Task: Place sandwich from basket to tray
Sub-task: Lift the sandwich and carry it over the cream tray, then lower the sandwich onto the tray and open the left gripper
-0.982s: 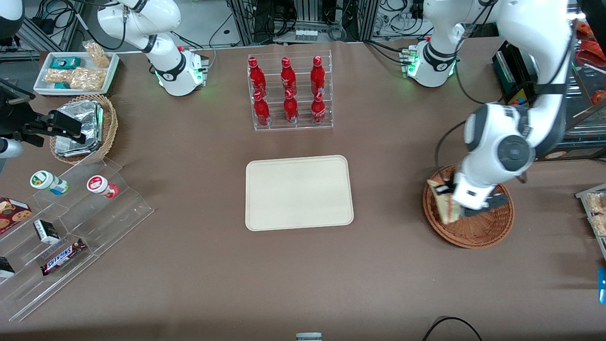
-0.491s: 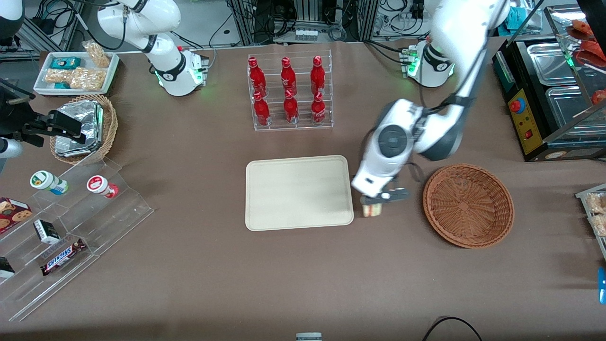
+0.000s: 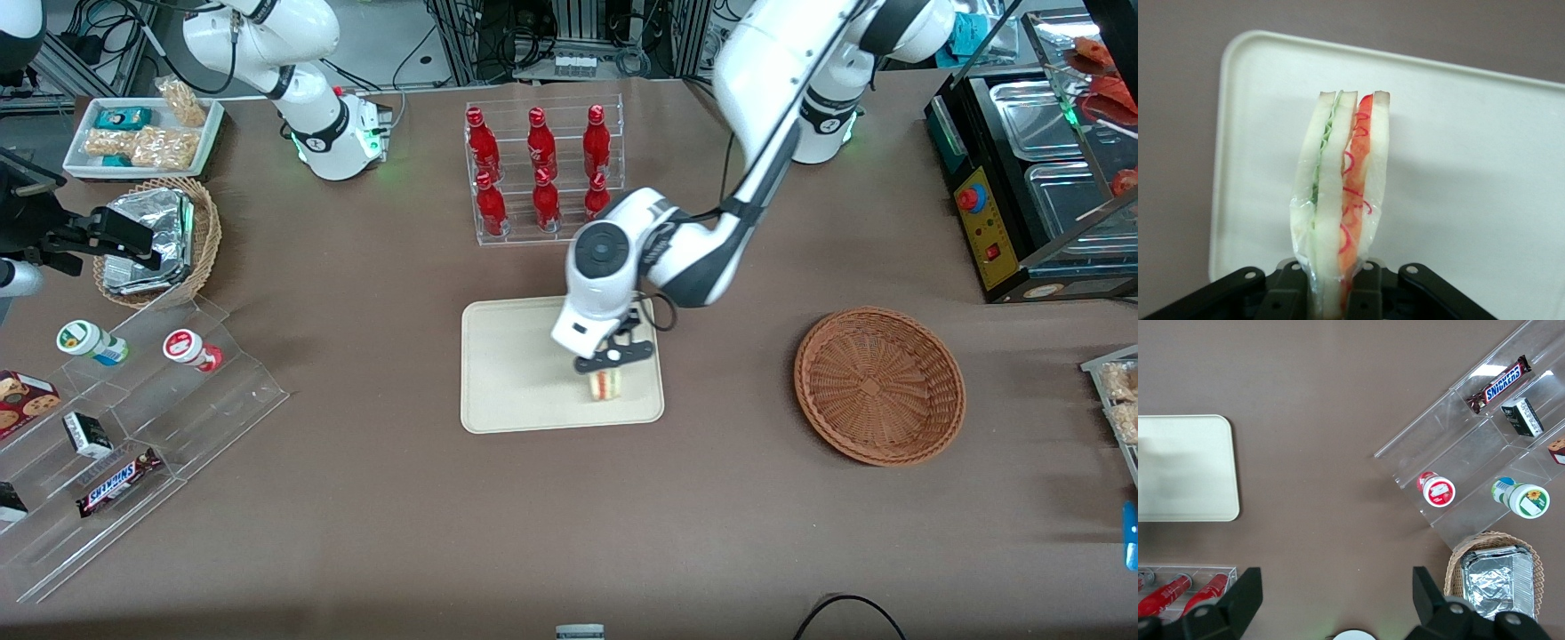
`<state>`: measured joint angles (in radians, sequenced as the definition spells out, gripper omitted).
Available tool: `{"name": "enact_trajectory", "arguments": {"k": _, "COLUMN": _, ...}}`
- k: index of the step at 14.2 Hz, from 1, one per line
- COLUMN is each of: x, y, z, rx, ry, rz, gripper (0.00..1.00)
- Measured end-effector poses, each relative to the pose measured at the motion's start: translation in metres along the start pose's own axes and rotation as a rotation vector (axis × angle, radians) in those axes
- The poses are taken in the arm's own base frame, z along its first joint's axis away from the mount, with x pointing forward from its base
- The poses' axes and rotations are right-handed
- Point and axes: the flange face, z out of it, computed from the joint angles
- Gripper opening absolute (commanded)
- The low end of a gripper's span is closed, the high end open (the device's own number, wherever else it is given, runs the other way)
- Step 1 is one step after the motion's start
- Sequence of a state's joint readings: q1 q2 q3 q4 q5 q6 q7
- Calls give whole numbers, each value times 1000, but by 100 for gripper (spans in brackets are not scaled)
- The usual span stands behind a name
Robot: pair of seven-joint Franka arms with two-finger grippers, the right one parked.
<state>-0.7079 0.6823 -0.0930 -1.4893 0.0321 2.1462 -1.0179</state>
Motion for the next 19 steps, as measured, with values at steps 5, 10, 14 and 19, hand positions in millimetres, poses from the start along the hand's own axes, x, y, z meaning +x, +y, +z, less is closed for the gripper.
{"name": "enact_trajectory", "arguments": {"k": 5, "x": -11, "y": 35, "z": 19, "rx": -22, "ry": 4, "rz": 21, "gripper": 0}}
{"name": "enact_trajectory", "arguments": {"k": 10, "x": -16, "y": 49, "z": 48, "rx": -49, "ry": 4, "rz": 31, "gripper": 99}}
{"name": "enact_trajectory", "arguments": {"k": 14, "x": -13, "y": 53, "z": 36, "rx": -69, "ry": 15, "rz": 20, "gripper": 100}}
{"name": "enact_trajectory", "arguments": {"k": 19, "x": -14, "y": 47, "z": -39, "rx": -45, "ry": 20, "rz": 22, "gripper": 100}}
